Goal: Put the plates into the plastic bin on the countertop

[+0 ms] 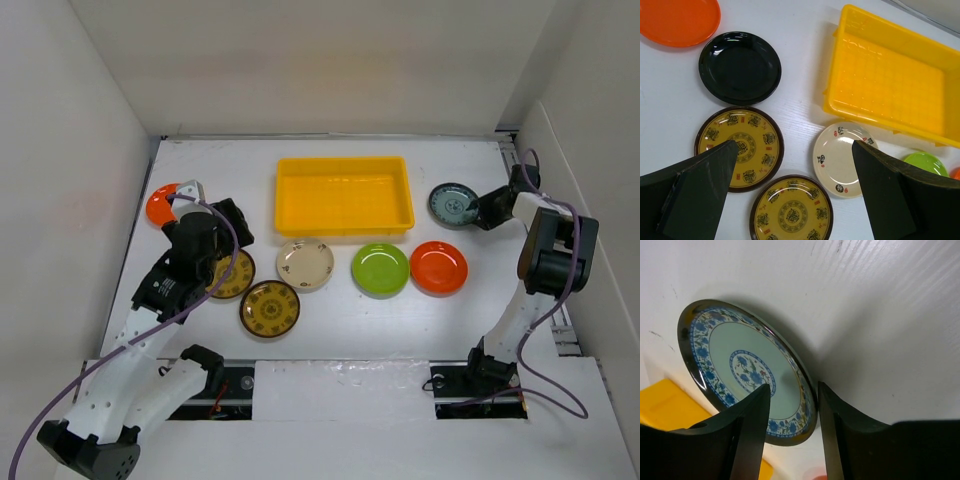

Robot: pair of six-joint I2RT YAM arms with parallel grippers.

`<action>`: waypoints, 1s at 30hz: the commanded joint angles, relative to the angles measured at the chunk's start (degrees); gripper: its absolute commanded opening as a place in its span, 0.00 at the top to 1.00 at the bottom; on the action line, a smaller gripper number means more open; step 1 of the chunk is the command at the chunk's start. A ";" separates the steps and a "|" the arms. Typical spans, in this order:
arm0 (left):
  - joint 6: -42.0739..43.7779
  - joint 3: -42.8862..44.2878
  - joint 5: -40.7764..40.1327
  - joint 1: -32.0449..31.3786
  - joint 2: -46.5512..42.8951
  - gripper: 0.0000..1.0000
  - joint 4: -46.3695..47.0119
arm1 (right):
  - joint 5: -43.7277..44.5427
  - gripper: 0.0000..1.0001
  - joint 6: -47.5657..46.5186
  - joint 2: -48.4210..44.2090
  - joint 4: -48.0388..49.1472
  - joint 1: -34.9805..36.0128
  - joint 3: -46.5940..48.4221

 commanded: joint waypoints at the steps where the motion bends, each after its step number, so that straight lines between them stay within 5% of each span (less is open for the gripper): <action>1: 0.35 0.86 -1.08 0.37 -0.30 0.01 1.07 | 0.23 0.52 -0.61 0.09 -4.12 0.05 3.53; 3: 0.35 0.86 -1.08 0.37 -0.30 0.01 1.07 | 0.75 0.53 -1.13 0.88 -5.35 0.05 4.23; 8: -0.18 0.86 -1.60 0.37 0.22 0.01 0.55 | 1.90 1.00 -1.66 3.51 -9.84 0.58 8.62; 16: -0.71 1.99 -2.75 0.37 4.17 0.01 -0.51 | 1.20 1.00 1.06 -3.50 -5.01 1.11 8.10; 30: -3.78 2.53 -4.59 0.89 7.25 0.01 -2.09 | 1.72 1.00 1.51 -12.57 -3.60 20.86 15.13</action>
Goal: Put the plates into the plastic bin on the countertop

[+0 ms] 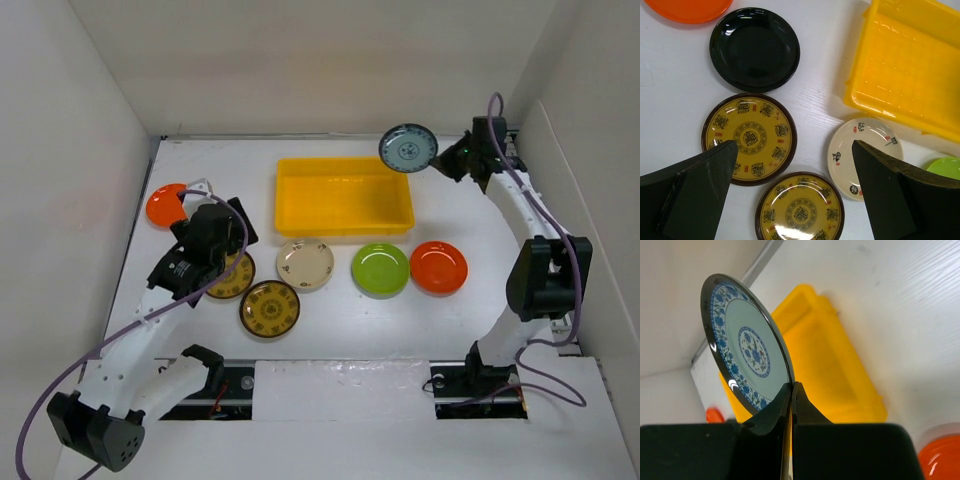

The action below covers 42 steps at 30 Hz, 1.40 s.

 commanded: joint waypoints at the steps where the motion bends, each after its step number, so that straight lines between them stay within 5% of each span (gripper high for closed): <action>1: -1.31 2.37 -0.18 2.31 0.87 0.01 -0.67 | -0.86 1.00 -0.86 0.59 -0.05 6.29 2.65; 4: 1.32 1.59 10.41 13.98 0.87 0.01 2.66 | -0.86 1.00 -0.86 3.58 1.07 10.61 3.18; 7: 0.63 1.58 15.20 19.19 2.89 0.01 3.20 | -2.53 1.00 -0.34 6.82 5.73 14.48 1.95; 20: -13.60 -5.18 18.91 19.20 -3.77 0.01 -1.36 | -2.97 0.99 -0.34 18.62 6.62 15.55 7.84; 22: -15.37 -6.32 18.91 19.20 -5.18 0.01 -1.99 | -3.49 0.82 -0.95 19.14 6.62 15.55 7.84; 23: -16.07 -6.33 18.91 19.20 -6.58 0.01 -2.77 | -4.20 0.49 -0.95 19.14 7.49 15.55 7.84; 26: -20.28 -8.43 20.13 19.20 -7.82 0.01 -4.00 | -4.20 0.31 -2.26 16.69 8.02 16.77 7.84; 27: -21.69 -9.05 20.14 19.20 -8.35 0.01 -4.79 | -3.25 0.00 -2.27 15.73 8.02 17.65 7.32; 33: -36.36 -17.83 23.04 19.20 -11.78 0.01 -6.21 | 2.56 0.00 -4.99 4.48 4.15 21.87 5.83; 42: -48.59 -25.48 16.10 19.20 -17.85 0.01 -10.17 | -6.66 0.00 -6.66 -11.33 7.50 25.91 -5.24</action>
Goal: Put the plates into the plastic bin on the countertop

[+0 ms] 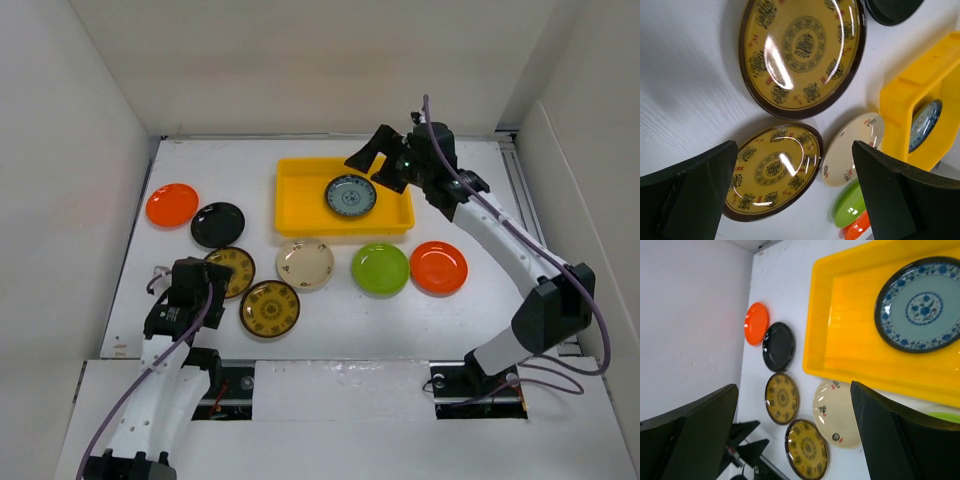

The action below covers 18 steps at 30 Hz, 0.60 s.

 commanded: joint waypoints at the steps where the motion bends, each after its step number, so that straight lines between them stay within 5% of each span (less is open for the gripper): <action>1: -7.13 -1.53 -4.65 0.14 0.29 0.01 -0.81 | -2.92 0.00 -1.61 -3.46 2.55 1.94 -3.81; 11: -14.78 -1.71 -9.30 0.14 17.69 0.06 5.16 | -7.76 0.00 -2.14 -15.86 3.18 3.61 -6.63; 18: -17.60 -2.32 -10.28 0.14 23.76 0.37 6.84 | -13.90 0.00 -2.14 -21.92 2.65 -0.43 -8.47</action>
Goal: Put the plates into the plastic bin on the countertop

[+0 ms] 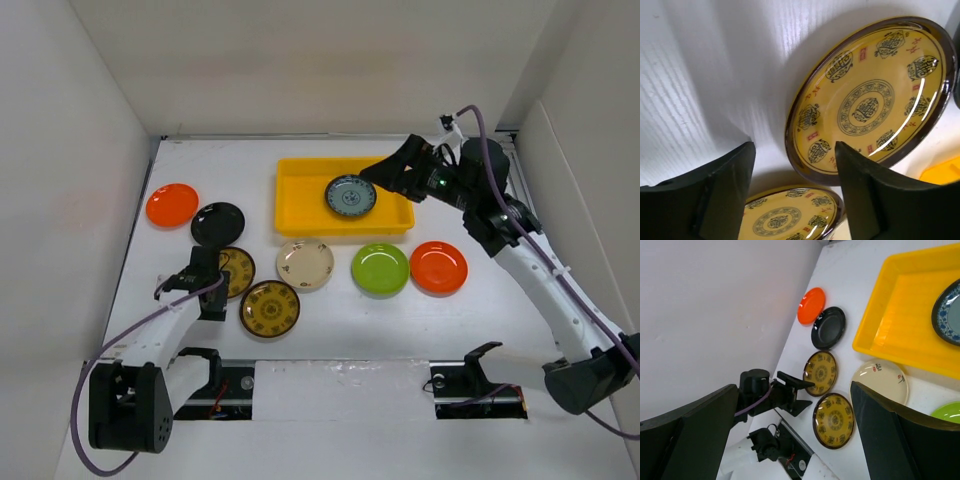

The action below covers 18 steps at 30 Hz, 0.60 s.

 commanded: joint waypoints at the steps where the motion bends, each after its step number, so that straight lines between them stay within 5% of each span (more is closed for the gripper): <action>1: -4.50 -1.17 -2.85 0.14 1.06 0.40 0.74 | -4.08 0.00 -0.98 -2.58 1.47 -2.11 -0.89; 3: -4.51 -1.86 -2.85 0.14 2.46 0.57 0.74 | -4.70 0.00 -0.98 -4.33 1.47 -2.12 -0.37; 10: -5.21 -1.87 -3.46 0.14 4.13 0.83 0.04 | -5.84 0.00 -0.98 -7.06 1.47 -1.59 0.17; 12: -5.21 -1.87 -3.46 0.14 3.08 0.99 0.04 | -6.45 0.00 -0.98 -7.07 1.47 -1.59 0.17; 18: -2.59 3.99 -3.28 0.14 -2.54 1.00 -5.49 | -5.93 0.00 -0.98 -8.30 0.23 -2.12 1.22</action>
